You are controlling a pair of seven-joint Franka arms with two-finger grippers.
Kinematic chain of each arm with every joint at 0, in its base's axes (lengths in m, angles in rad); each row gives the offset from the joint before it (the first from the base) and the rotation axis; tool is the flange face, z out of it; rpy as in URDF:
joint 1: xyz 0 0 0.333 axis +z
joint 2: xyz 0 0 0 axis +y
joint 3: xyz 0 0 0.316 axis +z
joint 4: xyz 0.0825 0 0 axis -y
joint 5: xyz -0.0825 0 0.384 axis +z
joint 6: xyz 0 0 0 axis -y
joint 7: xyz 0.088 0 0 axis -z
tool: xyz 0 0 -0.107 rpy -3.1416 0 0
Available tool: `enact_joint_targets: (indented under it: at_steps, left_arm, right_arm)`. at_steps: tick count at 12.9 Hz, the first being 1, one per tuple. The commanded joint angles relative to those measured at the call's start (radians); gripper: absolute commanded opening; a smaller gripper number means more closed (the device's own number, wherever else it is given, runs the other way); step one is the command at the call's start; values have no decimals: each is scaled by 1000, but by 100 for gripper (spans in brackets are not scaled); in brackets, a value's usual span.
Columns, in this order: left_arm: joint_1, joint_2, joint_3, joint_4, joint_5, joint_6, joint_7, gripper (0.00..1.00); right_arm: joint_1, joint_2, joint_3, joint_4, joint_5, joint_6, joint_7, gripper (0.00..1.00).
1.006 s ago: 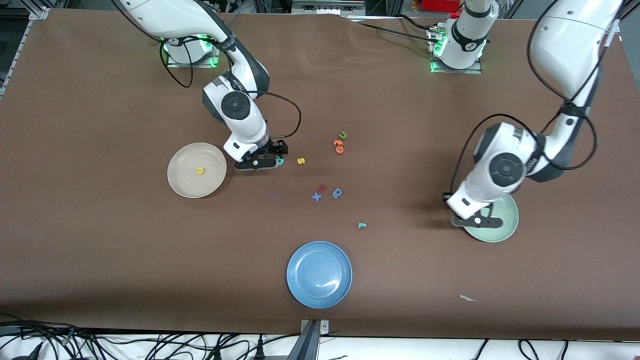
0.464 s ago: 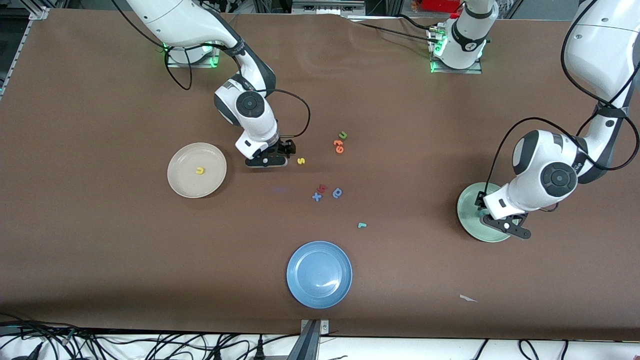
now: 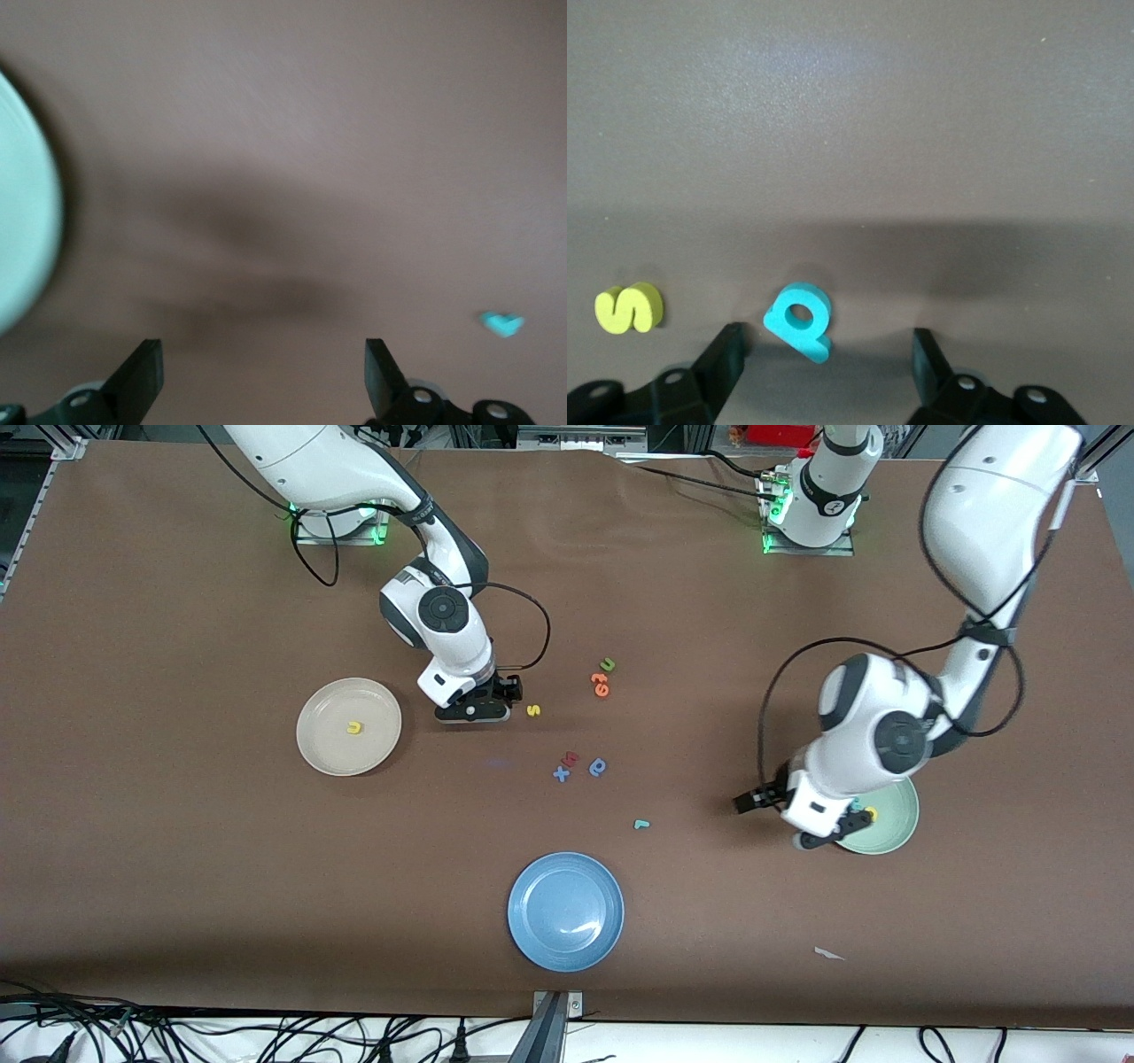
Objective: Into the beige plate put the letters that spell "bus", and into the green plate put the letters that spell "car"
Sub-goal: 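Grasp a cyan letter with the left gripper while the right gripper lifts cyan a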
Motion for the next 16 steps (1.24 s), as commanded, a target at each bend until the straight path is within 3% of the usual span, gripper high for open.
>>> enact_joint_targets:
  at_steps: [1,3,7,16]
  left_arm:
    - [-93,82,42,115,-8,-7,-343,100]
    - [-174,123,96,188,-8,-6,-546,100]
    - [-420,226,307,340,-11,-7,-949,100]
    - [-486,348,312,501,-22,-7,-1251,100]
  right_arm:
    - [6,18,-2,16,-37,17,24,77]
    - [6,18,-2,16,-39,17,24,72]
    - [6,18,-2,16,-40,17,22,61]
    - [6,16,-2,13,-42,17,22,45]
